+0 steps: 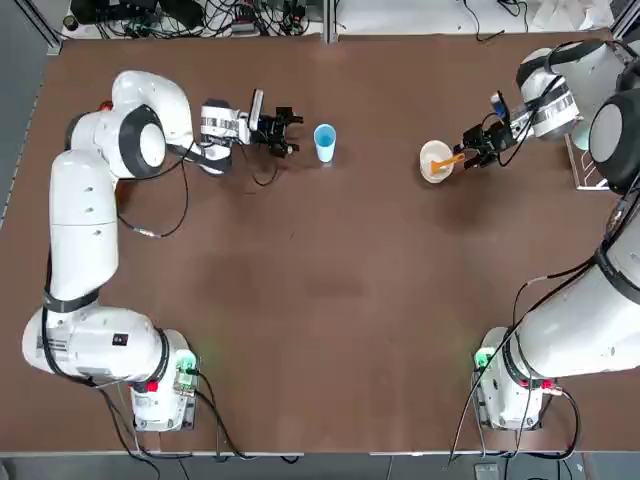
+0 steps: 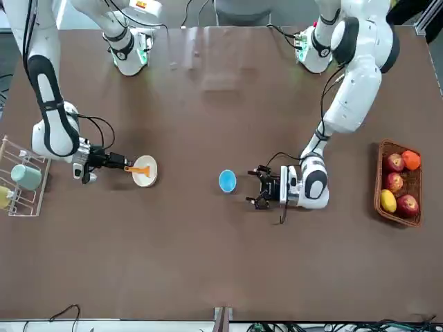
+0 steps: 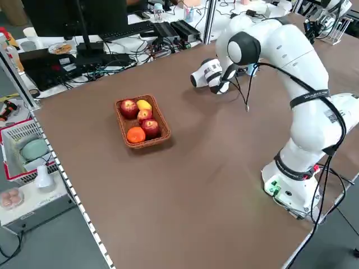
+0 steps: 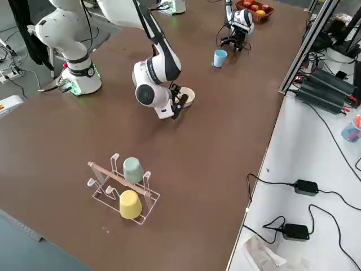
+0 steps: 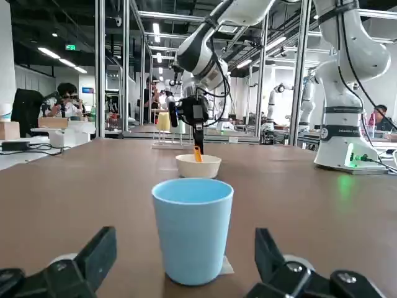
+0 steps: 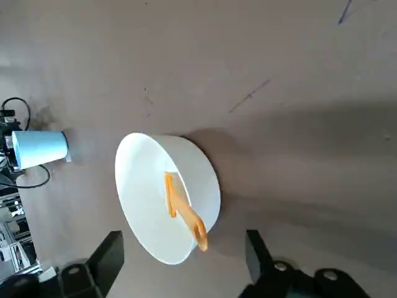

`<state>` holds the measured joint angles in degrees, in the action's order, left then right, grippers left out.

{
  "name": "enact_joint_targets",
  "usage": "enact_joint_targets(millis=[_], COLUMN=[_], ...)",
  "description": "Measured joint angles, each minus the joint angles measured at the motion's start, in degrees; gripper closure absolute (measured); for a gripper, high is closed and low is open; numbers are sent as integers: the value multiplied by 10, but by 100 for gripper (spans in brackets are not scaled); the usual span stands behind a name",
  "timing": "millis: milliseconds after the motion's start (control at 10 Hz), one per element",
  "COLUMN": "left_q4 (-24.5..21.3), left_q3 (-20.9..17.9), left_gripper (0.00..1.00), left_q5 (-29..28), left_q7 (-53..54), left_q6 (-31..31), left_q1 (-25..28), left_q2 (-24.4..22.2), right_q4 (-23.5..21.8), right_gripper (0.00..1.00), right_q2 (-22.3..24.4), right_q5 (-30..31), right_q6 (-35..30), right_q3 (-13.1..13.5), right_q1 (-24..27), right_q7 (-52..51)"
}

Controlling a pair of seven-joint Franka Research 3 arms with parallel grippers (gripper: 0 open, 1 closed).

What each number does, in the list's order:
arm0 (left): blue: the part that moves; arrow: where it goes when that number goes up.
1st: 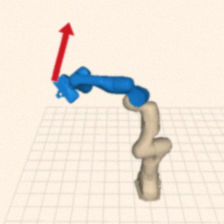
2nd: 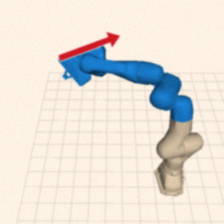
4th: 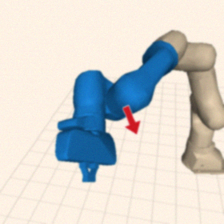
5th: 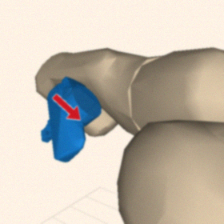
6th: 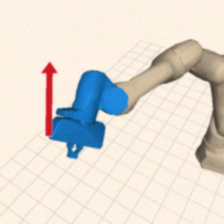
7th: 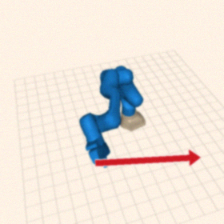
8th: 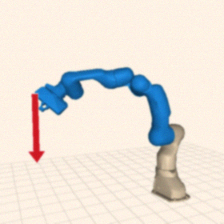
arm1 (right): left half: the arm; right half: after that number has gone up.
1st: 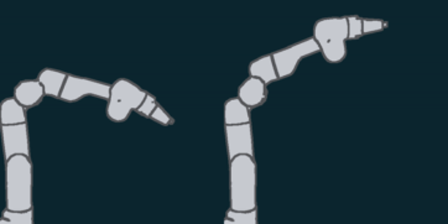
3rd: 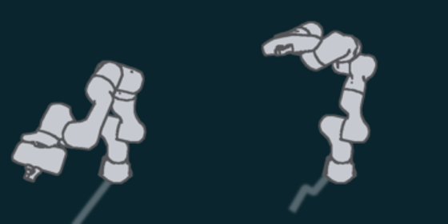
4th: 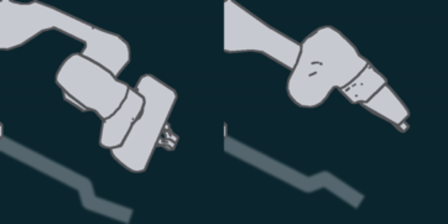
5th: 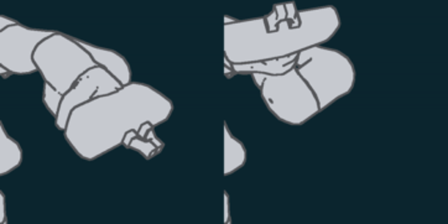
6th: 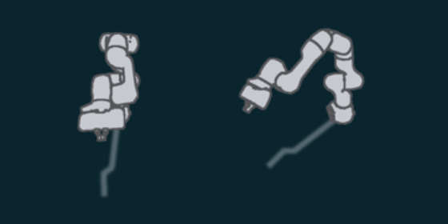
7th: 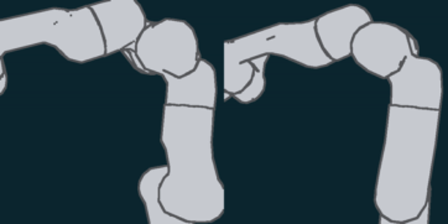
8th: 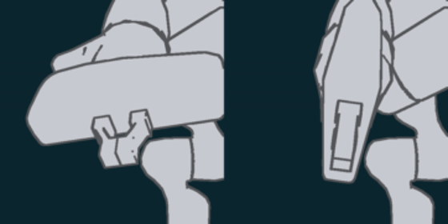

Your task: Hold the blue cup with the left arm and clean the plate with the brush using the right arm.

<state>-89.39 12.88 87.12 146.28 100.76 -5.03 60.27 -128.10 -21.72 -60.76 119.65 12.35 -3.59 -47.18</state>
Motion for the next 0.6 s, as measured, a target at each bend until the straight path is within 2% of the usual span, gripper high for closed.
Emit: enact_joint_targets(millis=[200,400,600], left_q4=[2,3,3], left_q3=[-4,-5,-5], left_gripper=[1,1,1], left_q5=[11,17,24], left_q7=[0,0,0], left_q6=[0,4,8], left_q1=[-19,-32,-40], left_q2=[14,18,18], right_q4=[0,0,0], right_gripper=[15,24,24], right_q2=[-4,-10,-15], right_q5=[-8,-10,-10], right_q6=[10,13,14], right_q3=[0,0,1], right_q1=[-13,-17,-16], right_q7=[0,-5,-25])
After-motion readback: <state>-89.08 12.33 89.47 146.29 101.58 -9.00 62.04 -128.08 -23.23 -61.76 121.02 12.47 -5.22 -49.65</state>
